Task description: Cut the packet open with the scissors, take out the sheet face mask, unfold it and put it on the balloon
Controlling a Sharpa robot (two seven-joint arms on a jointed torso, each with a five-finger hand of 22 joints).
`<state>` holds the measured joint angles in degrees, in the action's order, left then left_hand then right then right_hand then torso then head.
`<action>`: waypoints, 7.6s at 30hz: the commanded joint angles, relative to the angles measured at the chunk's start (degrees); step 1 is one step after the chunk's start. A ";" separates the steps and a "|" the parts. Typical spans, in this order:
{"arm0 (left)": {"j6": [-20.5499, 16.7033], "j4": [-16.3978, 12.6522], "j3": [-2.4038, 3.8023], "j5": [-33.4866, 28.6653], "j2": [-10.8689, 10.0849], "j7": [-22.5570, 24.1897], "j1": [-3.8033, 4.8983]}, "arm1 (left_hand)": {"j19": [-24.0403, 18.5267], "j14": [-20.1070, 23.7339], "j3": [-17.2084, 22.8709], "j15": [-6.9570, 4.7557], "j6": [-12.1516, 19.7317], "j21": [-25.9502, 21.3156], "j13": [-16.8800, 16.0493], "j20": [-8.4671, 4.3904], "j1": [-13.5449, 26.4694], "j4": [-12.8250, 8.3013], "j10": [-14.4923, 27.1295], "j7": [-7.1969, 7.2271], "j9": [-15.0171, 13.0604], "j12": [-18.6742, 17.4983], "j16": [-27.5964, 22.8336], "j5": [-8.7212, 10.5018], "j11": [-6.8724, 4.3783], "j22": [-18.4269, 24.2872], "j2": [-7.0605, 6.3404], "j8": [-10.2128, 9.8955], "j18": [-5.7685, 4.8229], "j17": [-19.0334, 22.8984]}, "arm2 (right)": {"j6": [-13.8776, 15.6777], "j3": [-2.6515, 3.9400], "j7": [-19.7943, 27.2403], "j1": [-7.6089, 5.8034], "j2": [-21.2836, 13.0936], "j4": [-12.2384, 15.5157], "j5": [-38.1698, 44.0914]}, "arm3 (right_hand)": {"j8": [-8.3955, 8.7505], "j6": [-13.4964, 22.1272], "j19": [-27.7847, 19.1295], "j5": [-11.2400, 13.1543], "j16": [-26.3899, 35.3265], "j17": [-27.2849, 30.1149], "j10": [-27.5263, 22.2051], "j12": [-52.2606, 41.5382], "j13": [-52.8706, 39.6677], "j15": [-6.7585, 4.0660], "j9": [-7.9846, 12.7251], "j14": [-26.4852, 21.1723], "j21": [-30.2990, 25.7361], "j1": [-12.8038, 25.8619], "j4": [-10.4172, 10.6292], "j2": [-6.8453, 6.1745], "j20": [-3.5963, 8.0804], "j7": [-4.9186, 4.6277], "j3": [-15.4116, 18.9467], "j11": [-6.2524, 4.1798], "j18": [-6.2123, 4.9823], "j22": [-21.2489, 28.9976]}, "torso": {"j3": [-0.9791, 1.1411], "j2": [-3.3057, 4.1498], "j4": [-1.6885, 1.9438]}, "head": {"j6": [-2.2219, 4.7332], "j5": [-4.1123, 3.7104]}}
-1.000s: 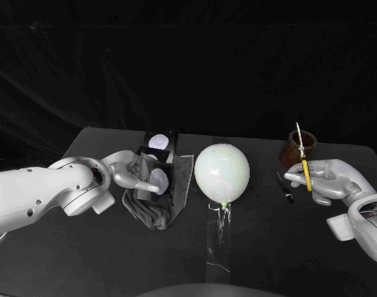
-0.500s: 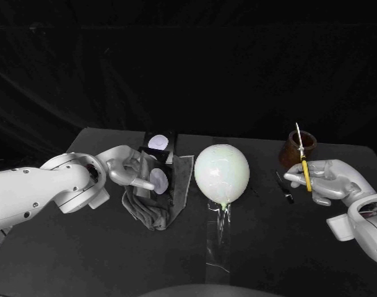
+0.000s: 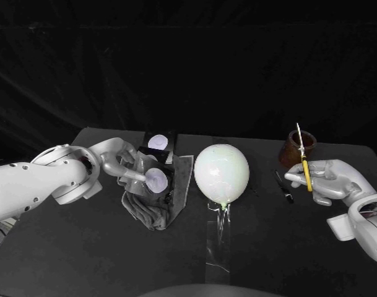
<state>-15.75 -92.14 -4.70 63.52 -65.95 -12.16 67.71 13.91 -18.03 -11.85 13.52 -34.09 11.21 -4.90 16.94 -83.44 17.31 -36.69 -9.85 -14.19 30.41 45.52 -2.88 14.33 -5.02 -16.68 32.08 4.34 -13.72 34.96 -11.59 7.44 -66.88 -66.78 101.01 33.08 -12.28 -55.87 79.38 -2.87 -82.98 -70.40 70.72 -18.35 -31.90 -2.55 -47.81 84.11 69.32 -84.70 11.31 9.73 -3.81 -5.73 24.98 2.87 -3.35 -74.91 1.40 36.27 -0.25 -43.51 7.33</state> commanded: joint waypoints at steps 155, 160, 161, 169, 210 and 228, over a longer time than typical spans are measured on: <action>27.91 51.84 0.90 -23.79 48.10 14.65 17.21 | 30.54 -39.99 17.27 -8.12 -20.41 5.91 1.01 -0.60 -14.13 -2.03 -31.82 0.11 4.14 -24.38 -26.74 0.05 -7.61 0.10 21.89 -12.91 4.67 0.61 | -14.90 1.23 -30.37 -16.07 49.22 -44.06 80.68 | 2.77 -3.48 3.75 -2.00 -1.19 -2.74 5.56 4.25 3.22 -0.22 0.54 2.70 6.57 -17.88 -9.49 6.88 0.49 0.10 -7.44 -1.91 0.30 -10.84 | -0.87 6.38 -0.17 | 14.90 -6.72; 27.83 51.57 0.90 -23.54 48.05 14.87 17.18 | 32.23 -42.19 21.37 -9.10 -21.91 7.53 0.98 -0.83 -16.04 -2.40 -35.24 0.85 2.78 -24.17 -25.72 0.08 -8.58 -0.69 20.73 -11.32 5.59 -0.86 | -14.12 1.23 -30.35 -16.07 49.17 -44.04 80.63 | 2.84 -3.54 3.69 -1.82 -1.17 -2.68 5.70 4.42 3.36 -0.20 0.54 2.69 6.45 -17.65 -9.40 6.87 0.51 0.11 -7.46 -1.89 0.28 -10.82 | -0.86 6.39 -0.16 | 14.80 -6.65; 27.81 51.52 0.90 -23.52 48.03 14.88 17.17 | 32.29 -42.49 22.01 -9.25 -22.04 7.70 0.93 -0.88 -16.26 -2.50 -35.73 0.95 2.57 -24.10 -25.61 0.05 -8.72 -0.79 20.53 -11.12 5.65 -1.05 | -13.73 1.23 -30.23 -16.07 49.16 -44.07 80.48 | 2.88 -3.53 3.63 -1.75 -1.10 -2.47 5.72 4.50 3.43 -0.18 0.55 2.66 6.31 -17.54 -9.34 6.88 0.51 0.10 -7.46 -1.88 0.25 -10.78 | -0.86 6.38 -0.19 | 14.79 -6.63; 27.57 51.33 0.90 -24.53 47.89 14.10 17.14 | 31.76 -43.77 30.82 -9.70 -21.65 10.38 0.77 -1.19 -13.79 -1.61 -38.42 1.19 -0.82 -24.94 -25.48 0.14 -9.15 -2.47 16.63 -9.08 5.66 -3.51 | -11.28 1.24 -28.38 -16.08 48.88 -44.18 77.12 | 8.62 1.56 -0.53 -0.39 2.57 5.30 -0.91 13.60 10.23 2.26 4.51 0.65 -2.57 -12.44 -3.97 5.54 -0.91 -1.93 -2.68 0.53 -1.27 -8.13 | -0.86 6.34 -0.19 | 14.76 -6.53; 25.22 50.34 0.86 -23.27 46.97 7.60 17.13 | 27.45 -44.90 44.36 -10.10 -20.45 25.83 -0.55 -3.50 -3.45 -8.53 -40.89 1.03 -9.08 -25.67 -25.64 0.10 -9.34 -12.87 12.96 -7.44 5.01 -9.08 | -9.73 1.67 -16.54 -16.56 44.13 -38.38 67.74 | 8.32 5.43 -9.15 -4.24 36.32 36.87 -13.09 14.70 28.26 0.35 24.35 -5.09 -52.61 4.13 5.38 -20.34 -0.85 2.38 -31.25 -0.94 -7.06 15.19 | -0.87 6.34 -0.16 | 14.13 -5.69; 25.97 50.31 0.84 -23.80 46.89 6.34 17.14 | 26.78 -44.99 45.03 -10.17 -20.41 26.87 -0.74 -3.45 -2.70 -9.06 -41.01 1.08 -9.75 -25.63 -25.66 0.11 -9.39 -13.62 12.90 -7.45 5.03 -9.46 | -11.09 1.66 -15.84 -16.71 43.67 -37.57 69.68 | 7.98 3.86 -1.06 -5.77 21.24 18.28 -10.20 14.61 28.27 -0.39 26.53 0.84 -33.02 3.06 4.37 -20.65 0.37 1.80 -39.67 -1.34 -4.43 5.21 | -0.86 6.33 -0.14 | 14.09 -5.65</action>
<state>10.08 -41.67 -3.92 40.11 -19.11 -5.43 84.75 40.94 -63.09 26.91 3.50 -54.32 37.89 -5.59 13.51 -86.30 14.46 -76.94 -9.01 -23.15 4.93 19.90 -2.75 6.07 -18.59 -3.57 24.53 9.21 -23.14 23.32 -9.96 -9.45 -83.51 -23.00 63.28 101.51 -4.18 -51.91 77.88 -8.32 -60.62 -50.90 60.39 -3.85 -3.64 -2.65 -21.40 83.86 34.80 -81.45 15.75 -10.72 -3.55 -3.61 -14.28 1.56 -8.80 -68.77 0.55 42.60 -0.38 -29.45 1.65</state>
